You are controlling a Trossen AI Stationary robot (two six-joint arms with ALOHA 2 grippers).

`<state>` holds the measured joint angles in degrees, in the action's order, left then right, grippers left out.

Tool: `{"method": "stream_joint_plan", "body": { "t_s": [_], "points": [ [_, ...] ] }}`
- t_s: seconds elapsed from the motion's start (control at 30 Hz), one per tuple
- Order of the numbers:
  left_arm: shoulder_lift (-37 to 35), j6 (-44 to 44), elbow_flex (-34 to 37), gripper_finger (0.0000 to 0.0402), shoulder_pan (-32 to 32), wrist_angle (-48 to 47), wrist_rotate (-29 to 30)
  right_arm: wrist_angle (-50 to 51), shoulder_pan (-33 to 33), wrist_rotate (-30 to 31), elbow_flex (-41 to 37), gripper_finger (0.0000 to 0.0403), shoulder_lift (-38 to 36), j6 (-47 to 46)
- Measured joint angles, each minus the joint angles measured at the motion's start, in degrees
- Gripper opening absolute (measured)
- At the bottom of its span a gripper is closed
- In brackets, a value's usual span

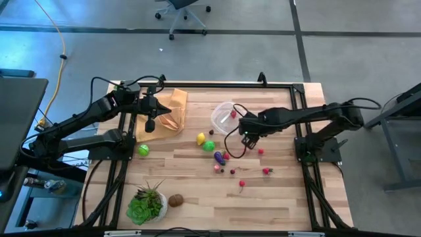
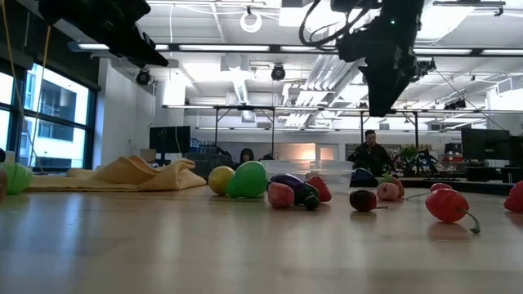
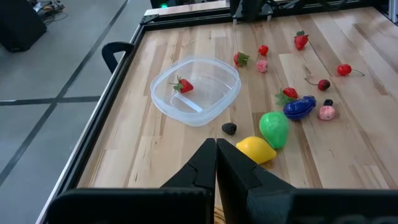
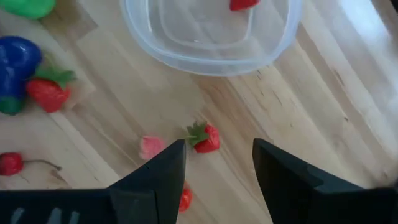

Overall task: Pick and placing Produce into tupperware
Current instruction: Put the red strawberry into the transparent container

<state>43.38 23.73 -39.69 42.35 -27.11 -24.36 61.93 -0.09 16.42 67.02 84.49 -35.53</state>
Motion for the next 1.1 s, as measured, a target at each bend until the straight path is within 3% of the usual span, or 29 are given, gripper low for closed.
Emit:
{"method": "stream_joint_plan", "body": {
  "t_s": [0.27, 0.5, 0.67, 0.93, 1.1],
  "points": [
    [0.00, 0.02, -0.01, 0.0003, 0.00, 0.00, 0.00, -14.30, -3.05, -4.86, -16.10, 0.0179, -10.21, -4.19],
    [-0.02, 0.01, -0.01, 0.0003, 0.01, 0.01, 0.01, -21.22, -5.56, -9.21, -24.53, 0.0179, -11.03, -7.08],
    [-0.02, 0.01, 0.00, 0.0003, 0.01, 0.00, 0.02, -26.75, -6.35, -9.18, -27.74, 0.0188, -11.02, -6.66],
    [-0.01, 0.01, -0.01, 0.0003, 0.02, 0.00, 0.01, -28.36, -6.28, -7.84, -28.74, 0.0264, -11.02, -6.62],
    [-0.01, 0.00, -0.01, 0.0003, 0.02, 0.02, 0.01, -29.80, -6.28, -7.54, -28.74, 0.0281, -9.50, -6.06]
  ]
}}
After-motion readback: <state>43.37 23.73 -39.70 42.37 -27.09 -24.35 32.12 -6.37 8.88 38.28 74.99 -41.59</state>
